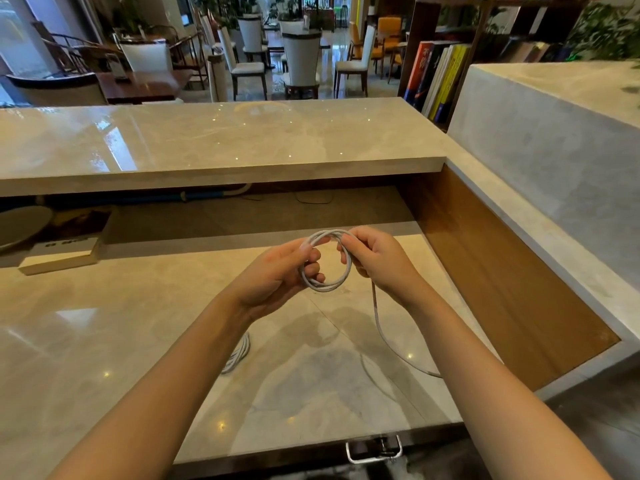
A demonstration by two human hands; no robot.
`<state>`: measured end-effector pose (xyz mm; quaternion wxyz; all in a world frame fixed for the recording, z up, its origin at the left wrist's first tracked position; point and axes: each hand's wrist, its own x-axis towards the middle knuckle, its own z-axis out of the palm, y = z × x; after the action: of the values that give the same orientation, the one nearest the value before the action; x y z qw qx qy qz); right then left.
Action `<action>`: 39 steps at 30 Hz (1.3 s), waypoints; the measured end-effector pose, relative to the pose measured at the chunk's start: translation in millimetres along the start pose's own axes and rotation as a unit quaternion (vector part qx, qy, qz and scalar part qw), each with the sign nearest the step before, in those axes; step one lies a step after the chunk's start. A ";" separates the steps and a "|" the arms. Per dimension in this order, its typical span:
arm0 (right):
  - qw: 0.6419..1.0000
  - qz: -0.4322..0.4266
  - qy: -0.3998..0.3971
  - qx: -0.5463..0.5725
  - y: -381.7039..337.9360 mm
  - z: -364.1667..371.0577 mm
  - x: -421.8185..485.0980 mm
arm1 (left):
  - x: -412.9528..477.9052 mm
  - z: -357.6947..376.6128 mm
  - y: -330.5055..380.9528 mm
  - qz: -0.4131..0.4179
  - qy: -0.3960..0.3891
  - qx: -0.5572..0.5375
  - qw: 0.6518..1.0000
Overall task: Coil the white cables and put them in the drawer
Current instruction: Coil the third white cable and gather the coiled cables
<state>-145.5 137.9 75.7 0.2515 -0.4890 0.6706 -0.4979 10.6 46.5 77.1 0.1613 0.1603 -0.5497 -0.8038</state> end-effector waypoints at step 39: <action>0.943 -0.047 -0.006 -0.330 6.5 4.9 -1.8 | 1.0 -3.5 -3.8 -0.026 0.165 0.217 0.962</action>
<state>-143.4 137.7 67.6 0.0561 -0.5780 0.7726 -0.2567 10.9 44.4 72.3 0.1897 0.3362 -0.6725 -0.6315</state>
